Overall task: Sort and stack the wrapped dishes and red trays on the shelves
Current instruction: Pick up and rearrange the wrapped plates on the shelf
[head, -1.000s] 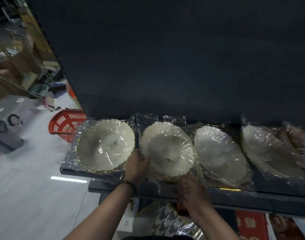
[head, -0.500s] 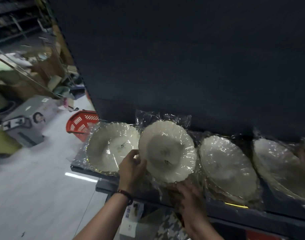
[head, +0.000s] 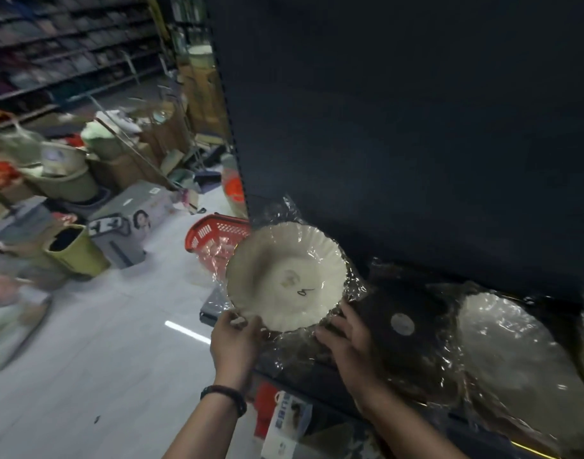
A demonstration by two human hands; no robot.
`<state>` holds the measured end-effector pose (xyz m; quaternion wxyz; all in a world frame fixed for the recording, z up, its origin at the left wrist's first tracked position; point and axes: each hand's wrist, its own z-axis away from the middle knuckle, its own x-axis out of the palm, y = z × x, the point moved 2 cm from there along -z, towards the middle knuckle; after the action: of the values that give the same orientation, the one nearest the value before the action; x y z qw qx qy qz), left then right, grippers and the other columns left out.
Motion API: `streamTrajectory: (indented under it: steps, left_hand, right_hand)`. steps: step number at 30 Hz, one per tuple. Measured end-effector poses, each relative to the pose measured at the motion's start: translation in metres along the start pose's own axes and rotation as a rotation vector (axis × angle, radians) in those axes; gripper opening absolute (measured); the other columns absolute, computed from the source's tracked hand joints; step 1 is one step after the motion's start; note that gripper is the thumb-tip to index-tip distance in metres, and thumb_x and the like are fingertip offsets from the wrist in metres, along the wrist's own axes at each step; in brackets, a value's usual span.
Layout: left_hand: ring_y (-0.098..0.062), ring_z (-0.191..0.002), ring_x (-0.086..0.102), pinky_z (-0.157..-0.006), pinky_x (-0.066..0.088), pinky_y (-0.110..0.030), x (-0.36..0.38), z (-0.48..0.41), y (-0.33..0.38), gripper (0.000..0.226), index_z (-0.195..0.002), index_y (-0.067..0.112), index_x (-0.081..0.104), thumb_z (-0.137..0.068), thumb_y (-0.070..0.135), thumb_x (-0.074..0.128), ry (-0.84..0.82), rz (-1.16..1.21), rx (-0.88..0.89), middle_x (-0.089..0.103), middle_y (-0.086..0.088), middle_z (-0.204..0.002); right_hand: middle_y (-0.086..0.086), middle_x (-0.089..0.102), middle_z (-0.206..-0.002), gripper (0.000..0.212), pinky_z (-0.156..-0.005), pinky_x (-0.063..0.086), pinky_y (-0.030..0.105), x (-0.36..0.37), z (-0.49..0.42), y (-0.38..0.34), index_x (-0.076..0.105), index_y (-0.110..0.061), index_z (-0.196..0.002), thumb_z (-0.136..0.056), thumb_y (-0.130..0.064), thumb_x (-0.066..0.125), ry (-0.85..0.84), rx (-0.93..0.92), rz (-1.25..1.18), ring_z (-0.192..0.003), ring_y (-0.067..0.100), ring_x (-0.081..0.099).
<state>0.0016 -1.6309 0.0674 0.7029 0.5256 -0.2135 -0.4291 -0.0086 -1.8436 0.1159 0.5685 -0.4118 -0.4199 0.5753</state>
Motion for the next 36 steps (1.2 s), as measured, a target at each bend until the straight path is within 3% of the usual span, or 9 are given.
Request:
streamTrajectory:
  steps: [5,10,13,15,17,20,23,30,36]
  left_hand:
    - [-0.037,-0.075,0.076,-0.075,0.065,-0.061,-0.006,-0.05,-0.043,0.022,-0.073,0.021,0.063,-0.055,0.031,0.07,-0.026,0.07,-0.111,0.072,-0.012,-0.076]
    - [-0.041,-0.073,0.075,-0.074,0.062,-0.069,0.011,-0.086,-0.083,0.028,-0.079,0.022,0.063,-0.056,0.031,0.076,-0.118,0.015,-0.162,0.073,-0.016,-0.074]
    - [-0.032,-0.071,0.072,-0.075,0.064,-0.061,0.008,-0.045,-0.035,0.049,-0.096,0.004,0.063,-0.068,0.038,0.086,-0.191,-0.084,-0.163,0.074,-0.012,-0.075]
    - [-0.028,-0.075,0.064,-0.065,0.056,-0.035,-0.001,-0.027,-0.01,0.045,-0.097,0.001,0.054,-0.084,0.032,0.084,-0.122,-0.241,-0.056,0.066,-0.008,-0.081]
    - [-0.028,-0.098,0.056,-0.074,0.045,-0.023,-0.014,-0.02,0.004,0.047,-0.112,0.003,0.051,-0.086,0.023,0.085,0.055,-0.422,0.172,0.059,-0.013,-0.106]
    - [-0.037,-0.133,0.051,-0.107,0.049,-0.046,-0.016,-0.026,0.002,0.059,-0.127,0.013,0.061,-0.08,0.035,0.088,0.048,-0.864,0.651,0.056,-0.017,-0.14]
    - [-0.042,-0.151,0.041,-0.122,0.038,-0.052,-0.014,-0.04,-0.016,0.062,-0.141,0.019,0.06,-0.093,0.058,0.063,-0.151,-1.113,0.749,0.051,-0.018,-0.157]
    - [-0.046,-0.145,0.048,-0.119,0.04,-0.047,-0.02,-0.048,-0.028,0.05,-0.124,0.009,0.066,-0.083,0.03,0.087,-0.222,-0.978,0.718,0.06,-0.022,-0.146]
    - [-0.038,-0.097,0.067,-0.091,0.06,-0.052,-0.018,-0.057,-0.013,0.032,-0.097,0.011,0.069,-0.074,0.023,0.089,-0.243,-0.968,0.82,0.069,-0.01,-0.097]
  right_hand:
    - [-0.007,0.079,-0.095,0.037,-0.073,0.056,0.035,0.027,-0.028,0.006,0.069,-0.029,-0.12,-0.088,-0.011,0.073,-0.014,-0.027,0.123,-0.084,0.011,0.072]
    - [-0.008,0.068,-0.088,0.041,-0.086,0.057,0.046,0.03,-0.058,0.032,0.064,-0.023,-0.106,-0.08,-0.054,0.07,0.111,0.011,0.435,-0.083,0.015,0.066]
    - [-0.008,0.066,-0.094,0.041,-0.082,0.053,0.039,0.024,-0.067,0.033,0.061,-0.026,-0.1,-0.081,-0.062,0.062,0.201,-0.061,0.63,-0.093,0.025,0.068]
    - [0.002,0.062,-0.122,0.055,-0.087,0.045,0.031,0.023,-0.066,0.026,0.064,-0.019,-0.129,-0.087,-0.055,0.068,0.208,-0.101,0.735,-0.109,0.023,0.061]
    - [0.004,0.045,-0.148,0.072,-0.101,0.042,0.029,0.021,-0.066,0.025,0.047,-0.018,-0.154,-0.093,-0.048,0.071,0.19,-0.142,0.874,-0.129,0.021,0.05]
    - [0.001,0.015,-0.169,0.078,-0.121,0.034,0.043,0.023,-0.069,0.033,0.033,-0.026,-0.162,-0.096,-0.058,0.059,0.123,-0.222,1.109,-0.151,0.025,0.028]
    - [0.002,0.001,-0.176,0.079,-0.129,0.018,0.049,0.028,-0.075,0.042,0.031,-0.026,-0.163,-0.097,-0.065,0.05,0.056,-0.153,1.191,-0.159,0.026,0.006]
    - [0.002,-0.005,-0.177,0.082,-0.128,0.014,0.053,0.029,-0.083,0.048,0.026,-0.022,-0.164,-0.098,-0.066,0.047,0.01,-0.055,1.279,-0.159,0.029,0.005]
    - [0.004,-0.006,-0.177,0.078,-0.127,0.022,0.05,0.023,-0.096,0.035,0.022,-0.016,-0.165,-0.103,-0.052,0.052,-0.121,0.008,1.159,-0.156,0.037,0.021]
